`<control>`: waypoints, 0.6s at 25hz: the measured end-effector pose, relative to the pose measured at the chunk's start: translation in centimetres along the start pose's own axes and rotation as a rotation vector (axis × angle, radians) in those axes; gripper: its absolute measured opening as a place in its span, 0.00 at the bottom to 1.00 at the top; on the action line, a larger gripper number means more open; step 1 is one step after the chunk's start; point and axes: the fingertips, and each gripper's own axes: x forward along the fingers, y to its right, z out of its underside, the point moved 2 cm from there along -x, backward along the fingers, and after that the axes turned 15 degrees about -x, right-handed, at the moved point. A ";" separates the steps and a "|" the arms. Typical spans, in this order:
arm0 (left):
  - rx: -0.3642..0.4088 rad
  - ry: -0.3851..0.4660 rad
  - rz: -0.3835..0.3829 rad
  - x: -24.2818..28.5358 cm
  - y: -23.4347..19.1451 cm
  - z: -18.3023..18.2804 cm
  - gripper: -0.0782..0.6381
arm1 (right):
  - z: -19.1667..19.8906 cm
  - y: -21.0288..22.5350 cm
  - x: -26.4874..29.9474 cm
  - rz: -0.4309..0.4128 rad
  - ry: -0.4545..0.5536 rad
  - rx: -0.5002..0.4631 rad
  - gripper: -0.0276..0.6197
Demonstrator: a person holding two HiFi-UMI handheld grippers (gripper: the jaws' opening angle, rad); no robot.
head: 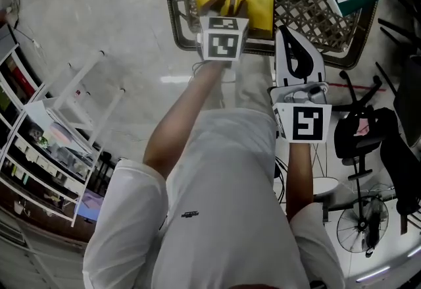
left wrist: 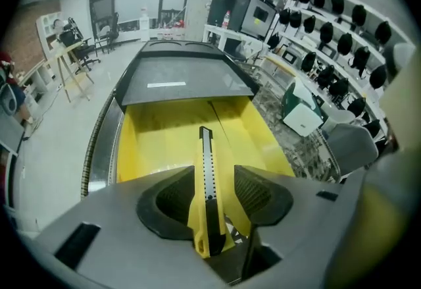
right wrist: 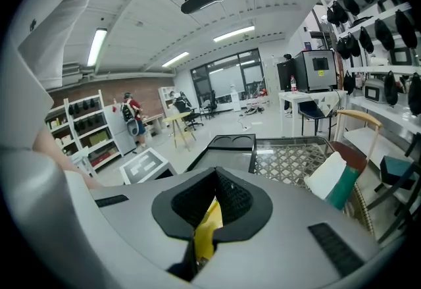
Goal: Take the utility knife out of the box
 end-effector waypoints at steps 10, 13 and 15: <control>0.023 -0.063 -0.089 1.3 -1.1 0.8 0.30 | -0.8 0.2 0.1 -0.018 0.018 0.010 0.04; 0.024 -0.072 -0.102 1.4 -1.2 0.7 0.29 | -1.1 0.2 0.0 -0.014 0.024 0.012 0.04; 0.031 -0.085 -0.108 1.4 -1.3 0.7 0.27 | -1.2 0.0 -0.1 -0.013 0.027 0.011 0.04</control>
